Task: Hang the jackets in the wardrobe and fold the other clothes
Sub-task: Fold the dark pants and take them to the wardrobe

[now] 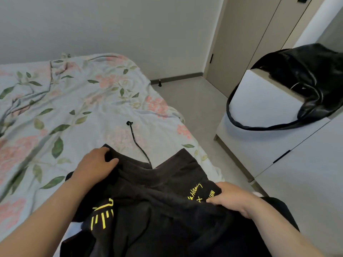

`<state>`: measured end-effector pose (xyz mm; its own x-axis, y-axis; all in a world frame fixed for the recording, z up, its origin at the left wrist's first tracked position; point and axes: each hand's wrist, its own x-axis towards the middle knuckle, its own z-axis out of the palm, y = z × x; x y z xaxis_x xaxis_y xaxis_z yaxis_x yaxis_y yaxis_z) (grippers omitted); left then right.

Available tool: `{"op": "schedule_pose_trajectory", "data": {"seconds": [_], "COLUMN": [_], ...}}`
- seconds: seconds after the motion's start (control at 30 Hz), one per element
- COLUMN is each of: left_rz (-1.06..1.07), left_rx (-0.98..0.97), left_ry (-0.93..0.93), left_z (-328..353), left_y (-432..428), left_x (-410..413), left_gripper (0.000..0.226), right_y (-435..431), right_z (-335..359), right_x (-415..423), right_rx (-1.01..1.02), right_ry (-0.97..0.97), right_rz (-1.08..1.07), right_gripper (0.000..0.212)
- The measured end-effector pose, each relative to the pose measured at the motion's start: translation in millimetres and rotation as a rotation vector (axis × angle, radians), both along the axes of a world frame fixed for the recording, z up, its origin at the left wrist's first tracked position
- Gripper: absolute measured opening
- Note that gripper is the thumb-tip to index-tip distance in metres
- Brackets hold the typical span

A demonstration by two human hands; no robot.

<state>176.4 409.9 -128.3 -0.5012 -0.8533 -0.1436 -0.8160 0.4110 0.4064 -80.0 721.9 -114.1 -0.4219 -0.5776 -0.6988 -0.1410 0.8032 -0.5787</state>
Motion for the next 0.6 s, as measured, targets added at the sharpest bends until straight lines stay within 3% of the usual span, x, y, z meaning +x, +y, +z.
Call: {"op": "schedule_pose_trajectory", "data": {"seconds": [0.1,0.27,0.47,0.5,0.6], "left_rz": [0.059,0.186,0.300,0.297,0.254], "left_rx": [0.039,0.104,0.398,0.408,0.356], "left_ry": [-0.062,-0.107,0.222,0.268,0.363], "left_z": [-12.5,-21.2,-11.1,-8.3,3.8], "left_y": [-15.0,-29.8,-36.0,-35.3,-30.8], "left_x": [-8.6,-11.0,4.9,8.7,16.2], "left_gripper": [0.045,0.049,0.025,0.023,0.020], "right_y": [-17.2,-68.2,-115.3,-118.5,-119.3], "right_z": [-2.6,-15.8,-31.8,-33.5,-28.9], "right_x": [-6.0,-10.4,-14.8,-15.6,-20.3], "right_rx": [-0.077,-0.213,-0.177,-0.176,-0.219], "right_ry": [0.086,0.167,0.270,0.259,0.164], "right_rz": [-0.075,-0.118,-0.189,-0.197,-0.184], "right_gripper": [0.021,0.049,0.067,0.063,0.022]}}
